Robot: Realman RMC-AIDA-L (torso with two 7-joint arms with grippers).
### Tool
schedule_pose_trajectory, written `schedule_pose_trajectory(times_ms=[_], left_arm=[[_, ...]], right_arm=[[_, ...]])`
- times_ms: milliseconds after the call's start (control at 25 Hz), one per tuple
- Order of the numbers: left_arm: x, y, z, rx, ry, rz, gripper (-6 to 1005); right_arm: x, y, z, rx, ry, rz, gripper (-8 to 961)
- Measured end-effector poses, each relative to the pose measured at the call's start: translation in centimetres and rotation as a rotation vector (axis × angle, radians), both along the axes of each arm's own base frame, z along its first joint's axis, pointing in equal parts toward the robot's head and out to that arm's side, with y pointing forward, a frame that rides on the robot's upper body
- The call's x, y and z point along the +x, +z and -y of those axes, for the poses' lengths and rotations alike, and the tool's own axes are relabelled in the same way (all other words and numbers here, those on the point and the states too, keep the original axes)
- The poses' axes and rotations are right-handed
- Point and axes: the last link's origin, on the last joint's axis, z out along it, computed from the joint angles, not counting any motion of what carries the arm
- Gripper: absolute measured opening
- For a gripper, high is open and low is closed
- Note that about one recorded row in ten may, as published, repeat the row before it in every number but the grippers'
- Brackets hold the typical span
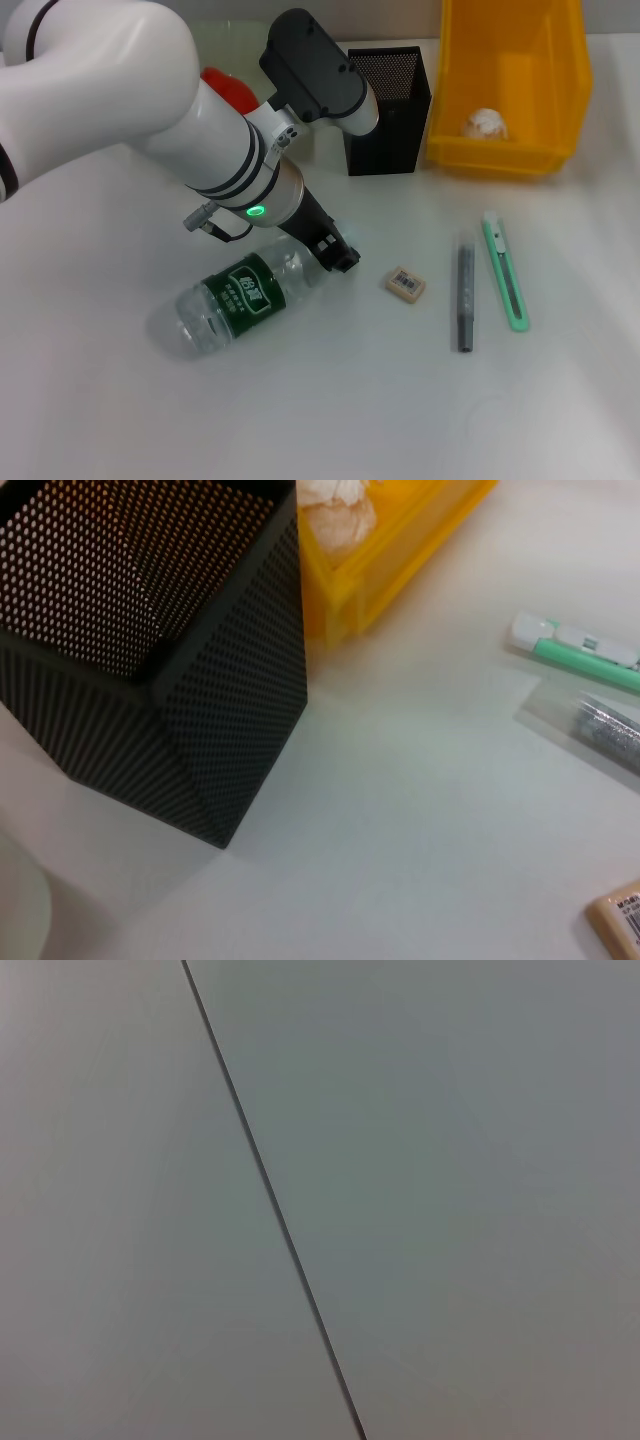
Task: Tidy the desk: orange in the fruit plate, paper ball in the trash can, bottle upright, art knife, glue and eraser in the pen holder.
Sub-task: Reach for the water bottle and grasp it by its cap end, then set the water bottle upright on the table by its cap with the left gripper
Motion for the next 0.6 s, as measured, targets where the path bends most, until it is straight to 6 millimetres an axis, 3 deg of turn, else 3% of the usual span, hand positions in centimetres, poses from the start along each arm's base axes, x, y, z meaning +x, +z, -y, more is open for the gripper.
schedule_pose_trajectory(times_ms=[360,600], left_arm=[[0.3,0.5,0.4,0.009,-0.022,0.039,449],[0.7,3.3,0.4,0.093,-0.083,0.161,448]], right_arm=[[-0.1,0.1,0.0,0.004,0.005,-0.001,701],[-0.3,0.3,-0.2,0.008,0.019,-0.002,702]])
